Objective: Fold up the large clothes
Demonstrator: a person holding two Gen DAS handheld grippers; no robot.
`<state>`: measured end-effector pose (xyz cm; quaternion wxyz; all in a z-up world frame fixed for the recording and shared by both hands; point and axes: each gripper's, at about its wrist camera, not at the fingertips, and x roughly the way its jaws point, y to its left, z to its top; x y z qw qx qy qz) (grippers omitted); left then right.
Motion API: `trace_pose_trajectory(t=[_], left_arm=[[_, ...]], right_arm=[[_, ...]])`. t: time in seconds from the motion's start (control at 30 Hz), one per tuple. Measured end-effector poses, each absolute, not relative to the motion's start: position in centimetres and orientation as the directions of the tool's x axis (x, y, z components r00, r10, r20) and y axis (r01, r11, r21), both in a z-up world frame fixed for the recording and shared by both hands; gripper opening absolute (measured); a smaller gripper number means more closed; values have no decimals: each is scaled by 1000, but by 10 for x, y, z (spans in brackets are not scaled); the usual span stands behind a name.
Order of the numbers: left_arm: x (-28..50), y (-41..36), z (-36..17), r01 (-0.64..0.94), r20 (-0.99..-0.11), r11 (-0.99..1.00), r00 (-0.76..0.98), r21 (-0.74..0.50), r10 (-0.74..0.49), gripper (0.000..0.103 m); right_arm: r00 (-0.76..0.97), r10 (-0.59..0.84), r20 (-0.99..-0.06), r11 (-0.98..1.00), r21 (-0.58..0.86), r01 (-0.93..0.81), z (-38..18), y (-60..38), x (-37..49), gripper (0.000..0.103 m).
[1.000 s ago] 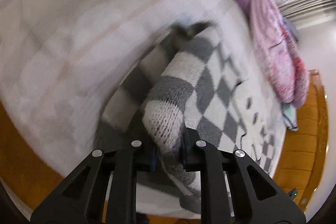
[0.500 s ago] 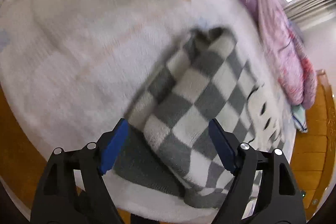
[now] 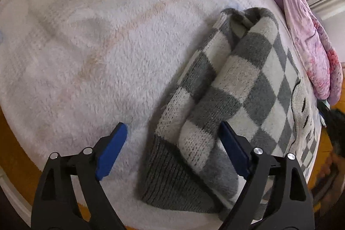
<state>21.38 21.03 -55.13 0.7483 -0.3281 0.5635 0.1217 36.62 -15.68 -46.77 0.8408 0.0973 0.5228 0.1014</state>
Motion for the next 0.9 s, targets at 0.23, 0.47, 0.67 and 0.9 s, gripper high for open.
trace_pose_trajectory(t=[0.23, 0.47, 0.67, 0.9], left_arm=[[202, 216, -556, -548, -901, 728, 361, -412, -239, 87], [189, 213, -561, -514, -891, 736, 352, -439, -286, 87], [190, 216, -565, -499, -885, 735, 326, -460, -332, 85], [198, 216, -561, -443, -868, 749, 307, -493, -390, 40]], right_arm=[[368, 227, -902, 973, 228, -42, -507, -142, 307, 1], [311, 267, -912, 949, 305, 78, -518, -147, 213, 1], [249, 246, -937, 962, 266, 52, -527, -139, 168, 1], [344, 288, -894, 955, 293, -40, -488, -117, 172, 5]])
